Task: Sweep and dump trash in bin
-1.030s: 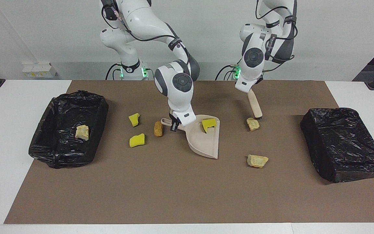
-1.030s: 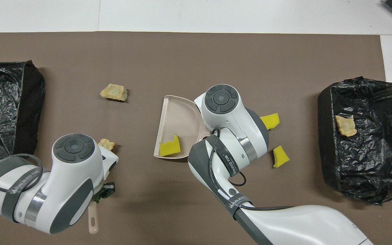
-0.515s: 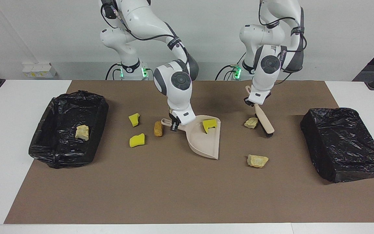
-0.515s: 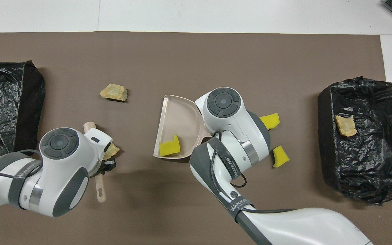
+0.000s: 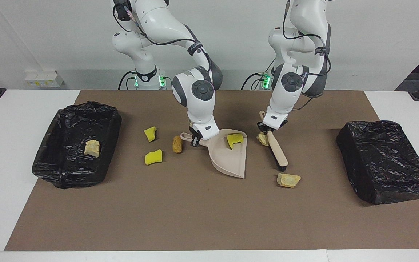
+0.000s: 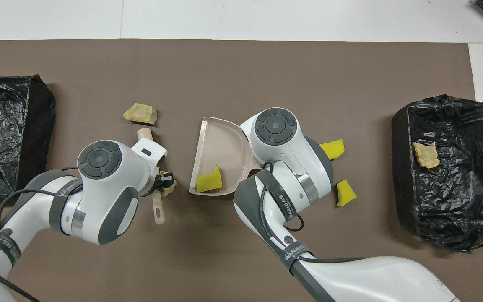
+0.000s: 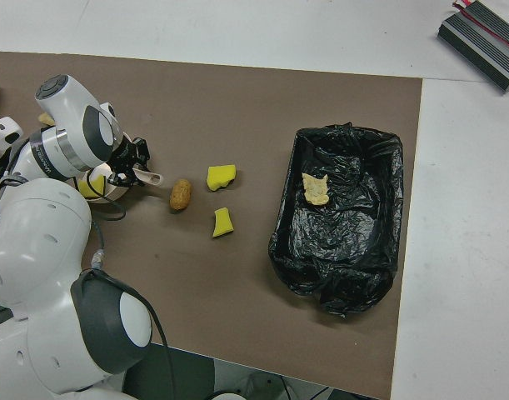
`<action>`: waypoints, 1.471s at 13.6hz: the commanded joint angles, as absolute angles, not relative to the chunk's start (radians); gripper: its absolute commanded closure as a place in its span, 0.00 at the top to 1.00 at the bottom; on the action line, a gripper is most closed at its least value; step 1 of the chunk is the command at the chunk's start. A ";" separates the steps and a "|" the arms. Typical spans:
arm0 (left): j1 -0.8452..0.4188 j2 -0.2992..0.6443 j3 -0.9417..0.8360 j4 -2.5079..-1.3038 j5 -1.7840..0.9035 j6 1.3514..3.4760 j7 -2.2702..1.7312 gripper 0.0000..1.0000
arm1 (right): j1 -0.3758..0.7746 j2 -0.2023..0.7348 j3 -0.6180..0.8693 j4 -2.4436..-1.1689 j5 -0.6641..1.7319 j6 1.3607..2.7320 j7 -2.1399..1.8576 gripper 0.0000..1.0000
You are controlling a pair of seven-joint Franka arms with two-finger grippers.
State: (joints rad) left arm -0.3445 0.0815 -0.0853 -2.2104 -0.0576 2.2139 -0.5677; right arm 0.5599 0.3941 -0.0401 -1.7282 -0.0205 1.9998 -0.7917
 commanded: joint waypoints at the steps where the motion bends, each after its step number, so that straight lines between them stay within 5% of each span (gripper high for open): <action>1: -0.402 0.175 -0.074 -2.105 -0.135 2.235 -0.566 0.00 | 0.557 0.370 -0.035 -1.766 -0.018 2.020 -0.779 0.00; 7: -0.482 0.232 -0.075 -1.913 -0.244 2.195 -0.656 0.00 | 0.557 0.370 -0.035 -1.766 -0.018 2.022 -0.781 0.00; 13: -0.370 0.117 -0.052 -1.922 -0.050 1.910 -0.645 0.00 | 0.557 0.370 -0.035 -1.766 -0.028 2.019 -0.851 0.00; 16: -0.270 0.184 -0.051 -1.911 -0.012 2.213 -0.252 0.00 | 0.557 0.361 -0.035 -1.766 -0.032 1.978 -0.891 0.00; 20: -0.144 0.354 -0.051 -1.737 0.000 2.224 0.252 0.00 | 0.578 0.315 -0.035 -1.856 -0.032 1.986 -0.882 0.00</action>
